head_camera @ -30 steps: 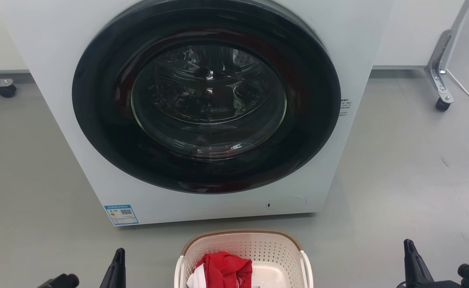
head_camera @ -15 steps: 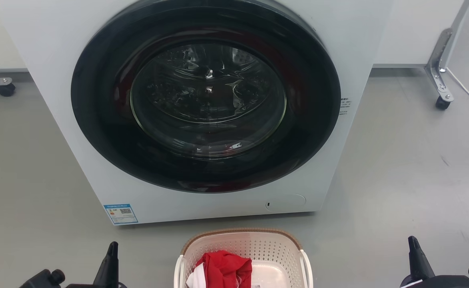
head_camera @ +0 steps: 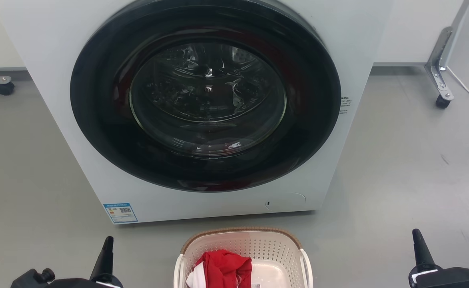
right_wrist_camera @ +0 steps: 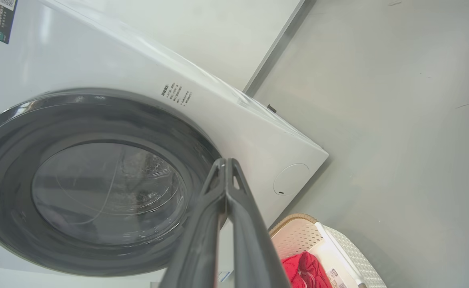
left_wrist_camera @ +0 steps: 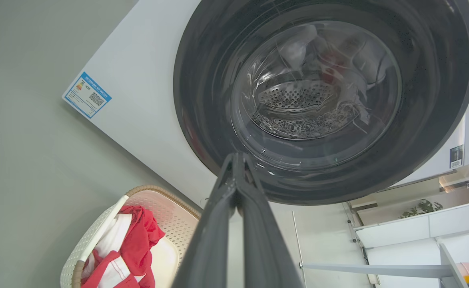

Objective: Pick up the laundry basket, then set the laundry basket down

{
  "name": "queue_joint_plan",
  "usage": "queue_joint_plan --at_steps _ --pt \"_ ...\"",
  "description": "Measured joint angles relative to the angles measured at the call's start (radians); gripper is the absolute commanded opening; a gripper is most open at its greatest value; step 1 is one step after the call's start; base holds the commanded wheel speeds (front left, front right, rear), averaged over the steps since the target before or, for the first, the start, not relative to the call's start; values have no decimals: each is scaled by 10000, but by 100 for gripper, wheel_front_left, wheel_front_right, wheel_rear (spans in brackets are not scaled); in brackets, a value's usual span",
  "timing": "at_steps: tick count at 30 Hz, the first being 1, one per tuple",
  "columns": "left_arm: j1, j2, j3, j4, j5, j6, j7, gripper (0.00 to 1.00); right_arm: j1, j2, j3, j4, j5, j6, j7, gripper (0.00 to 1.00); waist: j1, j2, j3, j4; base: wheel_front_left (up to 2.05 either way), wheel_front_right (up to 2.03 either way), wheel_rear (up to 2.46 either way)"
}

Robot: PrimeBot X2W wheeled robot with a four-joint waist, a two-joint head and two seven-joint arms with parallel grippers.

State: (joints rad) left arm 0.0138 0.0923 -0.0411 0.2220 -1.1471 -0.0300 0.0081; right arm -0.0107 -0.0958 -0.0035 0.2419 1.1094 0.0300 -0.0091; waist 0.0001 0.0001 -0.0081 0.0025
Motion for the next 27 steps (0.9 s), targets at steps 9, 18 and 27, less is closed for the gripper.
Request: queue_joint_plan --at_steps 9,18,27 --pt "-256 -98 339 207 -1154 -240 268 0 -206 153 -328 178 1254 244 305 0 -1 0 26 -6 0 0 0" --pt "-449 -247 681 370 -2322 -453 535 0 -396 270 -665 290 2500 458 621 0 -1 0 52 -13 0 0 0" --pt "-695 -355 1020 570 -3473 -694 798 0 -591 401 -1003 449 3747 686 934 0 -1 0 77 -20 0 0 0"
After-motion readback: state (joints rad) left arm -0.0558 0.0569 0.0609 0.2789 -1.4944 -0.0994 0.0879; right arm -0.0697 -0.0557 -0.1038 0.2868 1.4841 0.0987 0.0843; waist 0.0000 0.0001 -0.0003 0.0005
